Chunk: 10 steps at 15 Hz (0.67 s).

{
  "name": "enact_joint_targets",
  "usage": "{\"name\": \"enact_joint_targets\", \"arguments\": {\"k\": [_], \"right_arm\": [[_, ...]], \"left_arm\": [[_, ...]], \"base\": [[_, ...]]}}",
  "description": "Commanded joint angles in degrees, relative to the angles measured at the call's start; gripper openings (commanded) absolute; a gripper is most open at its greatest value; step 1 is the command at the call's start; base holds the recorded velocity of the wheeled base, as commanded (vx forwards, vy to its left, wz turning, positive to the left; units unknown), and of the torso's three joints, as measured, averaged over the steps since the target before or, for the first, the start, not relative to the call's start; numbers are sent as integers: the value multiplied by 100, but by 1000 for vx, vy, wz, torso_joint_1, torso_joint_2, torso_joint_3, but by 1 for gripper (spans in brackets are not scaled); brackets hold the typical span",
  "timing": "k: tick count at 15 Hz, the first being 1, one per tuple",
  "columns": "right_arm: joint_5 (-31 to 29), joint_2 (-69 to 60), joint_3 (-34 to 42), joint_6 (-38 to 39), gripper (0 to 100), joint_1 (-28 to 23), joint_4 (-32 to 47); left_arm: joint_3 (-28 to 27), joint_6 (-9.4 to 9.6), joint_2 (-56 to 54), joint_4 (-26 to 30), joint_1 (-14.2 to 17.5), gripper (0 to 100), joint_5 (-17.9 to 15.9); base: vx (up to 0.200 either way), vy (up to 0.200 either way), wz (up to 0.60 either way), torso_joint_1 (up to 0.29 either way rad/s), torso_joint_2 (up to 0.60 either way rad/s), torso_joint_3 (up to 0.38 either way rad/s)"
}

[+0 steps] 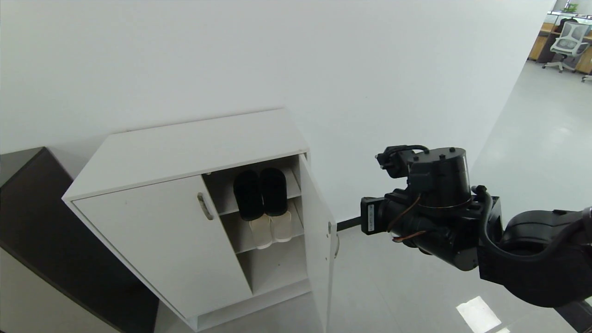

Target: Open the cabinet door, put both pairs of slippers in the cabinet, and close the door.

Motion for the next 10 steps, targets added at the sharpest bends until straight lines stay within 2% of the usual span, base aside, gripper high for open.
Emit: {"name": "enact_joint_targets", "arguments": {"k": [1,5,10], "right_arm": [[2,-26,43,-21,0,10,-6],[2,-26,60,-21,0,19,-6],[-25,-78,60,-74,0,-16,-6]], "left_arm": [[0,-1,-1,-1,1,0,1],[0,-1,-1,-1,1,0,1],[0,-1,-1,-1,1,0,1]], "base": [[0,0,600,2,7,7],[0,0,600,4,2,4],[0,0,0,0,0,0]]}}
